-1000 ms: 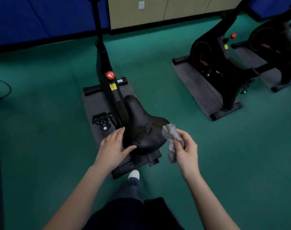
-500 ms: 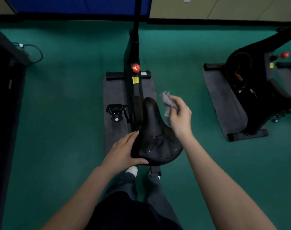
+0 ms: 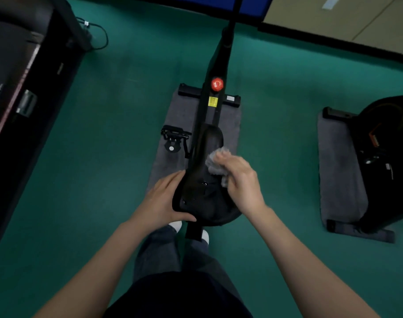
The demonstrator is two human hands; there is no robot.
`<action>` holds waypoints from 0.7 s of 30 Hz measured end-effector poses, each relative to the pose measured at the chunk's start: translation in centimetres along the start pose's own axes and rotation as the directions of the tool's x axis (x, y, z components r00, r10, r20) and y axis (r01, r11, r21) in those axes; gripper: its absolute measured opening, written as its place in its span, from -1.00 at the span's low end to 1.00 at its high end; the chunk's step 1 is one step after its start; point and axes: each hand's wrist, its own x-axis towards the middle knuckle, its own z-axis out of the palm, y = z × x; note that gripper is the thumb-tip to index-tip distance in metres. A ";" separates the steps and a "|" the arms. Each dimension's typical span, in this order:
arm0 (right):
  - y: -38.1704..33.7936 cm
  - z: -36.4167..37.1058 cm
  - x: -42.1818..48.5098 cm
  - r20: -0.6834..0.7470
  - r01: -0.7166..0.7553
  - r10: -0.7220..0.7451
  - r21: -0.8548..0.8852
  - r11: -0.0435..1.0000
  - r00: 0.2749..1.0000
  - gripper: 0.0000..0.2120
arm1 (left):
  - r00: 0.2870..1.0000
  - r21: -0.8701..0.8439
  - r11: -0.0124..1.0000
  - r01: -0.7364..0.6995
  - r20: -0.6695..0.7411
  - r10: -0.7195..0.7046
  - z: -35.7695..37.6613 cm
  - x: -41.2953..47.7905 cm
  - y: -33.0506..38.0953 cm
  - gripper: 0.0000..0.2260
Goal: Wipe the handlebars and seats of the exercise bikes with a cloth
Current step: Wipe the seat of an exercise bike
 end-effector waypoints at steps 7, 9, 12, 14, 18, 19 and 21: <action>2.4 -2.7 -2.9 0.108 0.011 -0.030 0.172 0.985 0.994 -0.39 | 0.986 -0.139 0.984 0.115 -0.102 -0.129 2.0 -0.7 -0.2 0.26; 2.3 -2.6 -0.3 -0.021 -0.003 0.007 0.173 0.985 1.000 -0.42 | 0.980 -0.192 0.972 0.138 -0.117 -0.162 2.3 -1.0 -0.2 0.27; 1.8 -1.3 3.5 -0.070 0.041 -0.034 0.109 0.993 0.997 -0.49 | 0.975 -0.201 0.969 0.144 -0.136 -0.173 2.8 -1.4 -0.4 0.25; 1.0 -0.1 4.5 -0.021 0.075 -0.074 0.075 0.994 0.997 -0.48 | 0.972 -0.207 0.966 0.156 -0.143 -0.188 3.0 -1.6 -0.9 0.23; 0.1 1.3 1.8 0.139 0.297 -0.294 -0.004 0.955 0.946 -0.46 | 0.968 -0.223 0.961 0.162 -0.152 -0.199 3.2 -1.7 -2.0 0.19; 0.0 1.4 0.6 0.205 0.340 -0.332 -0.005 0.940 0.921 -0.47 | 0.971 -0.229 0.962 0.151 -0.148 -0.188 3.2 -1.6 -2.1 0.17; -0.1 1.1 -1.2 0.279 0.361 -0.352 0.020 0.932 0.894 -0.46 | 0.976 -0.250 0.959 0.132 -0.134 -0.170 3.2 -1.4 -2.3 0.15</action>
